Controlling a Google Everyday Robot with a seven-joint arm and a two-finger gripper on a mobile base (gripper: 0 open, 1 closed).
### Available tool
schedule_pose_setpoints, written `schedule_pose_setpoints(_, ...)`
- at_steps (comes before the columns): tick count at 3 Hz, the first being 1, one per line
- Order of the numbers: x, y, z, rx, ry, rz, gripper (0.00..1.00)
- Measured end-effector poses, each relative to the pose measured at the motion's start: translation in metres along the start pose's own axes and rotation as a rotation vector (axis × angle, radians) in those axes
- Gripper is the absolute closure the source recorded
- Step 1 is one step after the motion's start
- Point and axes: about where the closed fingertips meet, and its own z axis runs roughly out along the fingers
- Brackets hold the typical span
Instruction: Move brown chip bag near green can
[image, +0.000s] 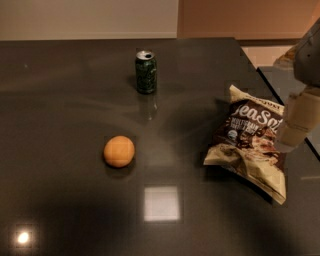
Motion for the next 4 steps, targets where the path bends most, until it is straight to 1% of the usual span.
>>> schedule_pose_setpoints(1,0.0,0.0,0.0,0.0,0.0,0.0,0.0)
schedule_pose_setpoints(2,0.001,-0.007,0.001,-0.006,-0.007,0.042,0.0)
schedule_pose_setpoints(3,0.002,-0.021,0.014,-0.023,-0.017,0.139,0.0)
schedule_pose_setpoints(4,0.001,-0.033,0.034,-0.052,-0.024,0.283,0.0)
